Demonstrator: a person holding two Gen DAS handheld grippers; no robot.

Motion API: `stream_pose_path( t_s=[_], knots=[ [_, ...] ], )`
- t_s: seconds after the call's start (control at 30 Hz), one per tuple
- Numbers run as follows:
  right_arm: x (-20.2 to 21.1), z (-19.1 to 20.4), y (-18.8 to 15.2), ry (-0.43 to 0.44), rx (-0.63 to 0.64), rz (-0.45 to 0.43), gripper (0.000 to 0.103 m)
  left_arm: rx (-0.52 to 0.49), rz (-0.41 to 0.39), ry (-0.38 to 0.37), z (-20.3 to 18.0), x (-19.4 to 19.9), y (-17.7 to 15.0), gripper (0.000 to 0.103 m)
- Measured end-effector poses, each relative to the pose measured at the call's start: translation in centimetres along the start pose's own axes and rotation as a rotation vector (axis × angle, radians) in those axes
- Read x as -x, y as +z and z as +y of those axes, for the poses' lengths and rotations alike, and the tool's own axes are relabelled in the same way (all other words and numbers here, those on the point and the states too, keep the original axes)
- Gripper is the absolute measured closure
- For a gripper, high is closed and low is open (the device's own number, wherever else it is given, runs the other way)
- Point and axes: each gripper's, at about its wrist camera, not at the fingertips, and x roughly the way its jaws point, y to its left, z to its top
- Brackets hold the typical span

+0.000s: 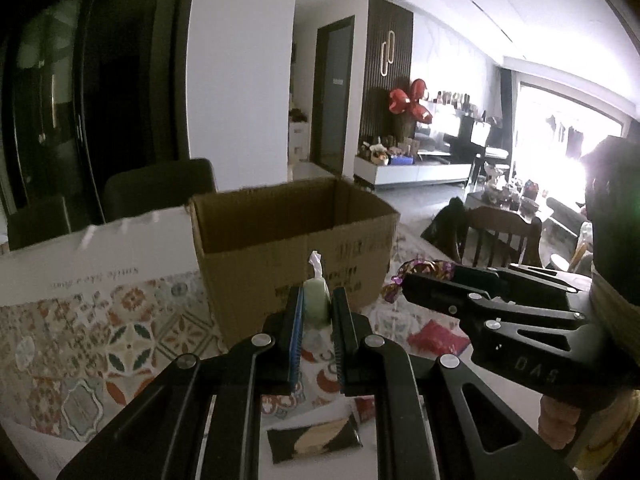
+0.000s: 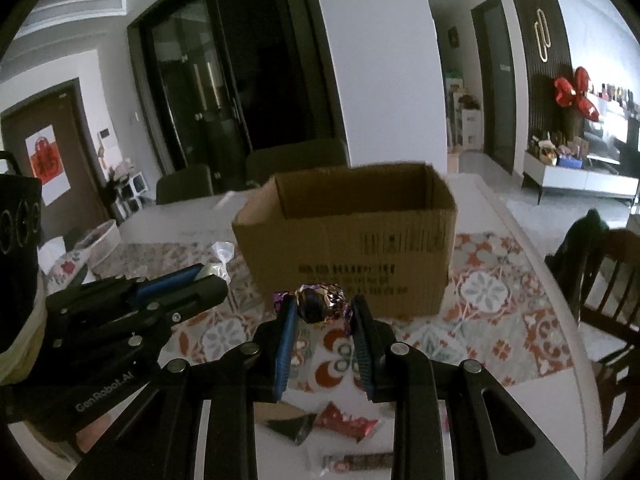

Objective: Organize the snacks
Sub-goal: 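Lift and carry both held items over the cardboard box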

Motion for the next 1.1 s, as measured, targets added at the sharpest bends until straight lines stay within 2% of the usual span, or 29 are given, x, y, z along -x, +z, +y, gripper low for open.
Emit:
stream_pose_path(
  t_s=[0.37, 0.53, 0.8, 0.9, 1.1],
  knots=[
    [0.4, -0.7, 3.8, -0.025, 0.025, -0.083, 0.075, -0.026, -0.074, 0.043, 0.3, -0.2, 3.7, 0.088],
    [-0.2, -1.3, 5.9, -0.031, 0.026, -0.101, 0.075, -0.015, -0.077, 0.049, 1.2, -1.3, 5.6, 0.088],
    [-2.8, -2.2, 8.6, -0.037, 0.029, -0.075, 0.074, -0.001, -0.033, 0.051, 2.5, -4.3, 8.2, 0.088],
    [-4.0, -2.8, 9.2, -0.046, 0.034, -0.052, 0.074, 0.001, 0.0, 0.028, 2.8, -5.8, 8.5, 0.088],
    [-6.3, -3.2, 10.3, -0.066, 0.049, -0.018, 0.074, 0.013, 0.049, 0.045, 3.7, -8.7, 9.0, 0.088]
  ],
)
